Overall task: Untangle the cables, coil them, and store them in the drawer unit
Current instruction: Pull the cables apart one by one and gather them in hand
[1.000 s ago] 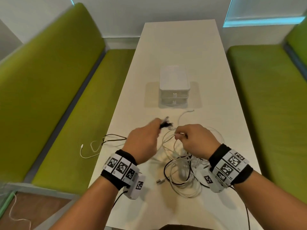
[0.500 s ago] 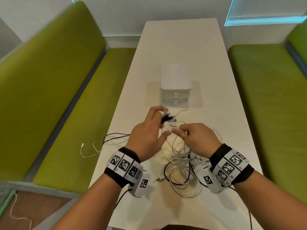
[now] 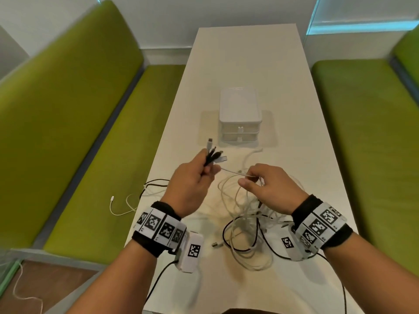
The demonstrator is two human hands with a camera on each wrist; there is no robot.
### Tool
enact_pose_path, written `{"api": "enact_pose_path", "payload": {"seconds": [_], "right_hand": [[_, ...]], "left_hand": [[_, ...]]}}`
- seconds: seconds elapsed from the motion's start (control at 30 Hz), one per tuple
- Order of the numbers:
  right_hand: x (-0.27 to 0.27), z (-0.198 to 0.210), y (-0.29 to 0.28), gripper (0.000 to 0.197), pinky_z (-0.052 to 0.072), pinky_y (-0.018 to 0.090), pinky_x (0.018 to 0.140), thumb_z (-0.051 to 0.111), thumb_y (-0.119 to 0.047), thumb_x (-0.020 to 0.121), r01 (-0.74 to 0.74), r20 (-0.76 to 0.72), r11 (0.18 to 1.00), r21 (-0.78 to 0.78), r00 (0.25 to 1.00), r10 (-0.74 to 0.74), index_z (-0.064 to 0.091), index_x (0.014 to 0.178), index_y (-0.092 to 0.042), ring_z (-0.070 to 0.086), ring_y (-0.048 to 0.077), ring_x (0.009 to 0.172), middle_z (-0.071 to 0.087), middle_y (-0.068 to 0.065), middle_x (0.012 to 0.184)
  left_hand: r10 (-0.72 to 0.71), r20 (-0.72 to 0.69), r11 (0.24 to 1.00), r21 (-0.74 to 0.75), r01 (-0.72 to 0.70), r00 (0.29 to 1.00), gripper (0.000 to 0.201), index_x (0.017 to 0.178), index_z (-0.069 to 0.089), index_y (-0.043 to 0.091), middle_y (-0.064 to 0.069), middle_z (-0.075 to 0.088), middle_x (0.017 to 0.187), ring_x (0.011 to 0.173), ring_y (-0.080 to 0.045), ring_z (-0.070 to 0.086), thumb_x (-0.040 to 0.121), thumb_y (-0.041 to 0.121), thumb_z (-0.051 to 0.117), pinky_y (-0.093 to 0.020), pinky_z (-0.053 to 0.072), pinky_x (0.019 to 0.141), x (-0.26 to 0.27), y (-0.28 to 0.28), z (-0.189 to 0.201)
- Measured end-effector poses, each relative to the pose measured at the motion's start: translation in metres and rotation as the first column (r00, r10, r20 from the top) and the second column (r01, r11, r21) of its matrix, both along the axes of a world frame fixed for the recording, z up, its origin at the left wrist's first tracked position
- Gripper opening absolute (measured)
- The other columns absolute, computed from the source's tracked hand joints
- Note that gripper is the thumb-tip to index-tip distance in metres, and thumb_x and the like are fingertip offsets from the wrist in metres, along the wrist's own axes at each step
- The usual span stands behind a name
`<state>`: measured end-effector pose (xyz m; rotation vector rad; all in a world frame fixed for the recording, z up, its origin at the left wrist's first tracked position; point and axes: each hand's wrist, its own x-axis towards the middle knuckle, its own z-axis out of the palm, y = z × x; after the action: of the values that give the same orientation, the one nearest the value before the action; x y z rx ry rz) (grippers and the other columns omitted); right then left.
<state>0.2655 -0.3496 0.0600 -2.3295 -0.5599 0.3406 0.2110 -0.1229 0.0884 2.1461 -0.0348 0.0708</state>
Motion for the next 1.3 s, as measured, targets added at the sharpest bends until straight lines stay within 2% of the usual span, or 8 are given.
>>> {"api": "enact_pose_path", "payload": {"seconds": [0.17, 0.3, 0.43, 0.7, 0.97, 1.1, 1.2, 1.3], "right_hand": [[0.001, -0.004, 0.007, 0.015, 0.046, 0.031, 0.067, 0.062, -0.033, 0.098, 0.059, -0.006, 0.986, 0.154, 0.998, -0.059, 0.071, 0.086, -0.030, 0.056, 0.008, 0.068, 0.063, -0.009, 0.070], [0.000, -0.001, 0.013, 0.015, 0.042, 0.030, 0.060, 0.061, -0.040, 0.096, 0.117, -0.022, 0.992, -0.043, 0.993, -0.118, 0.075, 0.091, -0.034, 0.054, 0.011, 0.064, 0.054, -0.012, 0.059], [-0.003, 0.004, 0.023, 0.021, 0.042, 0.033, 0.058, 0.055, -0.042, 0.099, -0.022, 0.069, 0.970, -0.244, 0.997, 0.040, 0.074, 0.102, -0.034, 0.060, 0.016, 0.068, 0.063, -0.009, 0.068], [-0.005, 0.015, 0.008, 0.012, 0.048, 0.021, 0.056, 0.071, -0.037, 0.093, 0.106, -0.102, 0.945, 0.310, 0.992, -0.078, 0.081, 0.095, -0.032, 0.061, 0.006, 0.056, 0.069, -0.006, 0.062], [0.002, 0.008, 0.006, 0.069, 0.045, 0.038, 0.056, 0.050, -0.081, 0.082, 0.132, 0.029, 0.991, -0.036, 0.991, -0.131, 0.052, 0.060, -0.016, 0.049, 0.017, 0.053, 0.051, -0.001, 0.052], [0.004, 0.004, -0.007, 0.040, 0.056, 0.044, 0.066, 0.057, -0.046, 0.098, 0.032, -0.112, 0.999, -0.021, 0.993, -0.034, 0.060, 0.069, -0.019, 0.061, 0.015, 0.062, 0.065, -0.001, 0.067], [0.003, 0.007, -0.006, 0.019, 0.053, 0.032, 0.056, 0.064, -0.026, 0.098, 0.158, -0.155, 0.947, 0.281, 0.981, -0.118, 0.072, 0.081, -0.022, 0.058, 0.013, 0.060, 0.065, 0.002, 0.069], [0.003, 0.009, 0.000, 0.016, 0.047, 0.029, 0.060, 0.066, -0.035, 0.096, 0.150, -0.040, 0.969, 0.195, 0.989, -0.145, 0.075, 0.085, -0.029, 0.053, 0.011, 0.058, 0.059, -0.003, 0.061]], "left_hand": [[0.028, 0.025, 0.771, 0.635, -0.038, 0.999, 0.011, 0.094, 0.036, 0.023, 0.000, 0.054, 0.080, 0.066, -0.030, 0.054, 0.100, 0.021, 0.045, -0.036, 0.035, 0.053, 0.000, 0.008, -0.015], [-0.046, 0.149, 0.833, 0.552, -0.044, 0.988, 0.029, 0.118, 0.046, 0.012, 0.000, 0.047, 0.125, 0.065, -0.027, 0.060, 0.092, 0.016, 0.057, -0.040, 0.049, 0.047, -0.008, -0.005, -0.012], [-0.211, 0.051, 0.883, 0.439, 0.168, 0.976, 0.015, 0.110, 0.045, 0.015, -0.002, 0.057, 0.095, 0.071, -0.031, 0.057, 0.095, 0.020, 0.047, -0.050, 0.050, 0.061, -0.018, -0.031, -0.015], [-0.182, 0.089, 0.949, 0.277, 0.152, 0.979, 0.032, 0.129, 0.048, 0.012, 0.008, 0.050, 0.097, 0.076, -0.001, 0.047, 0.099, 0.014, 0.058, -0.014, 0.038, 0.068, -0.005, -0.026, -0.001], [-0.193, 0.042, 0.948, 0.267, 0.175, 0.980, 0.023, 0.094, 0.041, 0.031, 0.013, 0.053, 0.075, 0.065, 0.001, 0.052, 0.097, 0.029, 0.063, -0.013, 0.035, 0.056, 0.010, -0.022, 0.011], [0.123, 0.145, 0.990, 0.044, -0.131, 0.982, 0.012, 0.094, 0.062, 0.020, 0.007, 0.050, 0.061, 0.060, -0.010, 0.054, 0.090, 0.017, 0.072, -0.028, 0.052, 0.066, 0.017, 0.001, 0.016], [0.128, -0.016, 0.935, 0.334, -0.115, 0.992, 0.012, 0.083, 0.056, 0.019, 0.001, 0.062, 0.070, 0.072, -0.025, 0.063, 0.090, 0.018, 0.065, -0.038, 0.053, 0.067, 0.020, 0.015, 0.009], [0.038, 0.068, 0.861, 0.505, -0.067, 0.997, 0.015, 0.095, 0.048, 0.021, 0.004, 0.056, 0.089, 0.079, -0.027, 0.060, 0.092, 0.014, 0.061, -0.034, 0.042, 0.064, 0.015, 0.003, 0.008]]}}
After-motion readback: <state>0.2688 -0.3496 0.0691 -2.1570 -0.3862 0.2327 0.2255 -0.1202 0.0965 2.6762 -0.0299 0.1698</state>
